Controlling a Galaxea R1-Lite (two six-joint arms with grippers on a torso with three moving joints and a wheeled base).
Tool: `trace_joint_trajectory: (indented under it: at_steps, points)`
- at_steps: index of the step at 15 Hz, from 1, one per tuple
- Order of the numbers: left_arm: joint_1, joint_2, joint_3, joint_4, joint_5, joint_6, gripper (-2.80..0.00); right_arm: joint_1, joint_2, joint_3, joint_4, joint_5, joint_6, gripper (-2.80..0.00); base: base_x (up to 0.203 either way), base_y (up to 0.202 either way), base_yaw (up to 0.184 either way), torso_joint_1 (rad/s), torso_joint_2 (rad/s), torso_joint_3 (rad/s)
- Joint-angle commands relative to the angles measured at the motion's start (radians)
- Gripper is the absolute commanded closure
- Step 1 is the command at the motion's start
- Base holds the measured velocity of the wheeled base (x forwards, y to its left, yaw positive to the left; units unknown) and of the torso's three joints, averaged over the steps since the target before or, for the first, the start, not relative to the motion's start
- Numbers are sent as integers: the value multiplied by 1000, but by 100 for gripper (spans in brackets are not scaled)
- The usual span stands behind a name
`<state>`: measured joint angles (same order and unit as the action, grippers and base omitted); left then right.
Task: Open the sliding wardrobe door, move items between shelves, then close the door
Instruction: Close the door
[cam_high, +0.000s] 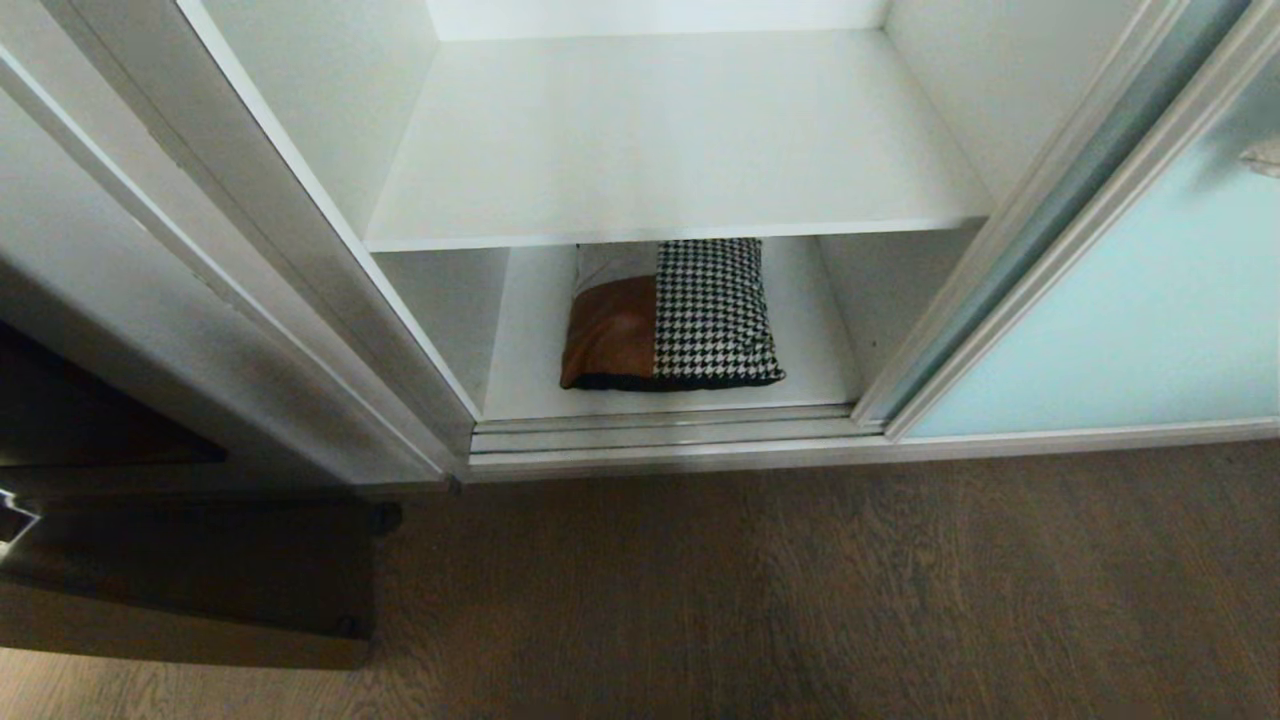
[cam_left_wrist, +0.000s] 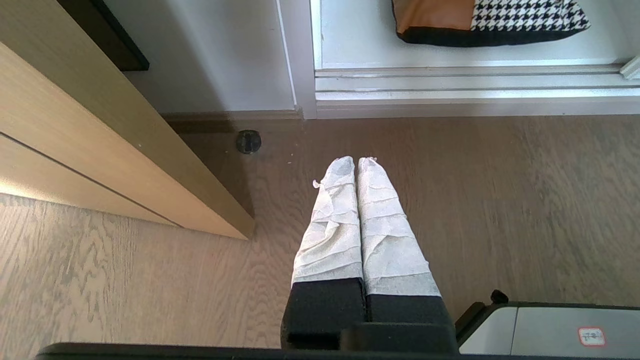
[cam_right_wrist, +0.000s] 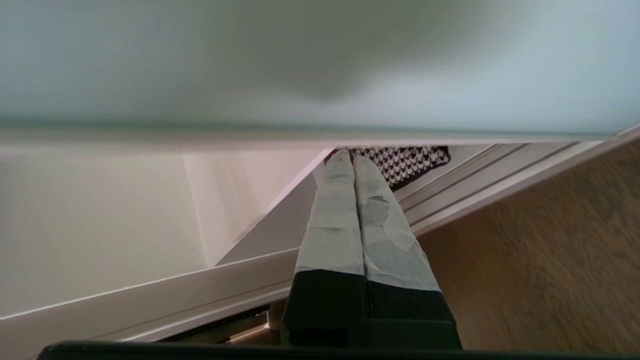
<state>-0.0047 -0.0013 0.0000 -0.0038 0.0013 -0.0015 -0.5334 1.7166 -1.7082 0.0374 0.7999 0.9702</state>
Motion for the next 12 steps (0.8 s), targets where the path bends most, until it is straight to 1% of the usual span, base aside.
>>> trace_joint_trajectory:
  at_steps: [1,8,12]
  points:
    - [0,0,0,0,0,0,0,-4,43,-19,1,7,5,0,0,0,0,0,0,0]
    - [0,0,0,-1,0,0,0,6,132,-82,0,21,5,0,0,0,0,0,0,0]
    - [0,0,0,1,0,0,0,48,138,-85,0,21,4,0,0,0,0,0,0,0]
